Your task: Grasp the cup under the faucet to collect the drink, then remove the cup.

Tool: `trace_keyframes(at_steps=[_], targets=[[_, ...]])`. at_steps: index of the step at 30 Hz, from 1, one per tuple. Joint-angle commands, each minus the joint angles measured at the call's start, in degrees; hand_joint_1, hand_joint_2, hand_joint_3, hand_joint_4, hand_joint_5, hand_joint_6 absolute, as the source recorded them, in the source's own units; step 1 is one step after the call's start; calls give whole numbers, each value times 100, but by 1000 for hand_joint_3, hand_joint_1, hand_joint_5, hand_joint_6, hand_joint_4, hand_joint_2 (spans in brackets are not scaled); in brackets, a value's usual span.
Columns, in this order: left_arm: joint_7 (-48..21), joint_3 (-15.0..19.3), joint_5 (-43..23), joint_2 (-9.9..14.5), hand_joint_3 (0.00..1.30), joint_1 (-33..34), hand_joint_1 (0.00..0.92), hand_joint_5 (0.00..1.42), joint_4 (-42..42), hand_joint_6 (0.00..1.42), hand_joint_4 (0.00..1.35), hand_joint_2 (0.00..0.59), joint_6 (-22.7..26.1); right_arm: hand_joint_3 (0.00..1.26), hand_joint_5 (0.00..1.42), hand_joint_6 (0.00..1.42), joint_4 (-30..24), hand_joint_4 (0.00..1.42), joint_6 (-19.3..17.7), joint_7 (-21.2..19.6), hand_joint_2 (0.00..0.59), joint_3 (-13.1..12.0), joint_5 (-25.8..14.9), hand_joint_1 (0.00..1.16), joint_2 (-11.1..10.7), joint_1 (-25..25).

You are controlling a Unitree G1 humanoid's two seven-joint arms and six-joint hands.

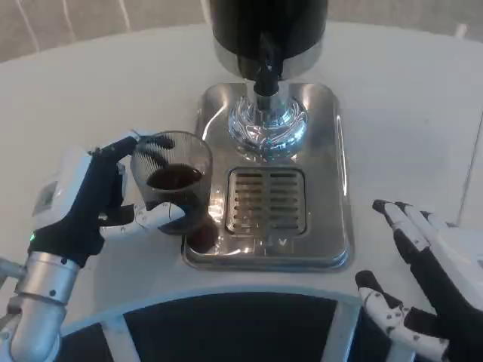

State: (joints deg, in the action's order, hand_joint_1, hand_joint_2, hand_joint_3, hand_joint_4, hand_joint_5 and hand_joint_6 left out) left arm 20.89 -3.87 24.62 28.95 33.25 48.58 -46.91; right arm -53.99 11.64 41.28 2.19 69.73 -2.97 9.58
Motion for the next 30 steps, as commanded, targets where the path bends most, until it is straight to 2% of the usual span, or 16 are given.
trace_keyframes(at_steps=[1, 11, 15, 24, 30], targets=[[-128, 258, -286, 108, 1017, -306, 524, 1424, -463, 1424, 1219, 123, -32, 25, 0, 1, 185, 0, 42, 17, 521, 2, 16, 270, -43, -124], [-423, 573, -438, 142, 1017, -591, 519, 1424, -961, 1424, 1219, 116, 69, 25, 0, 1, 329, 0, 61, 111, 549, 28, -14, 266, -224, -463], [-558, 675, -485, 136, 1017, -705, 519, 1424, -1158, 1424, 1219, 115, 50, 25, 0, 0, 239, 0, -72, 105, 570, 181, 196, 270, -294, -460], [-731, 827, -568, 150, 1017, -1046, 525, 1423, -1520, 1424, 1219, 110, 29, 25, 0, 0, 85, 0, -257, 131, 574, 589, 526, 274, -178, -392], [-827, 948, -605, 86, 1017, -1448, 523, 1418, -2028, 1424, 1219, 102, 102, 25, 0, 0, -39, 0, -433, 84, 575, 867, 850, 275, -56, -173]])
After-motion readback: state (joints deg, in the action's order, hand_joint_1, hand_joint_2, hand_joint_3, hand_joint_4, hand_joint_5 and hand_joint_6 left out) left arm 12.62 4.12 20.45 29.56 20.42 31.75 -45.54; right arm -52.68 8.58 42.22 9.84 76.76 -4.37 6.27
